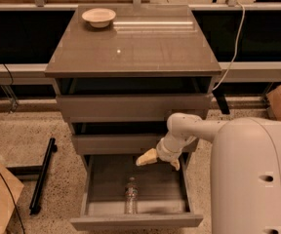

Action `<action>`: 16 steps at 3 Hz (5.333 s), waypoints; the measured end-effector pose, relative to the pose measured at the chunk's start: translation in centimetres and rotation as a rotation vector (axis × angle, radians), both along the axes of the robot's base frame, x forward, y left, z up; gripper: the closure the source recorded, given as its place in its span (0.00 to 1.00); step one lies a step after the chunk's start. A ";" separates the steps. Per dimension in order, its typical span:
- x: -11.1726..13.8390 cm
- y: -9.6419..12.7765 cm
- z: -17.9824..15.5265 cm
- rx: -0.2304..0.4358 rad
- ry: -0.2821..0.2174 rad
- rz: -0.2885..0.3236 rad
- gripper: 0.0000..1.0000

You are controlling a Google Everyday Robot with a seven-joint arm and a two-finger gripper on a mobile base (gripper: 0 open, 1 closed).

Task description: Pick water bottle from bottom drawer and place on counter

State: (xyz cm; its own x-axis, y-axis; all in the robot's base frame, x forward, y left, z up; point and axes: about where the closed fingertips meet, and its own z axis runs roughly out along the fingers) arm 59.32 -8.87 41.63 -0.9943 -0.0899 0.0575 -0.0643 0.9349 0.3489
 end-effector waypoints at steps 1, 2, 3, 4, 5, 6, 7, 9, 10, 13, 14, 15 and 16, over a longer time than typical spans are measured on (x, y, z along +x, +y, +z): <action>0.8 1.9 -4.7 0.028 0.056 -0.075 0.00; 1.5 3.1 -10.2 0.014 0.161 -0.169 0.00; 2.1 3.0 -11.8 -0.001 0.170 -0.189 0.00; 2.0 4.7 -13.0 0.002 0.188 -0.198 0.00; 2.0 7.2 -16.6 0.025 0.239 -0.226 0.00; 1.6 9.6 -21.0 0.040 0.312 -0.255 0.00; 0.0 11.4 -25.6 0.033 0.403 -0.278 0.00; -3.6 11.3 -31.2 -0.011 0.549 -0.343 0.25; -3.6 11.3 -30.3 -0.011 0.549 -0.343 0.48; 0.7 4.8 -20.6 0.121 0.268 -0.408 1.00; 2.6 -0.7 -13.1 0.178 0.064 -0.490 1.00; -0.3 -4.5 -4.8 0.230 -0.033 -0.472 1.00; -4.3 -6.8 -2.0 0.206 0.061 -0.437 1.00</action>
Offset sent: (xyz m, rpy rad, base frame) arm 0.0318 0.0422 -0.1682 -0.0092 0.2893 -0.2998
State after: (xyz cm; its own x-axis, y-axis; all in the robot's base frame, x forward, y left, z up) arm 55.04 -15.71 39.62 -0.9368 0.3197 0.1420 0.3454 0.7811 0.5202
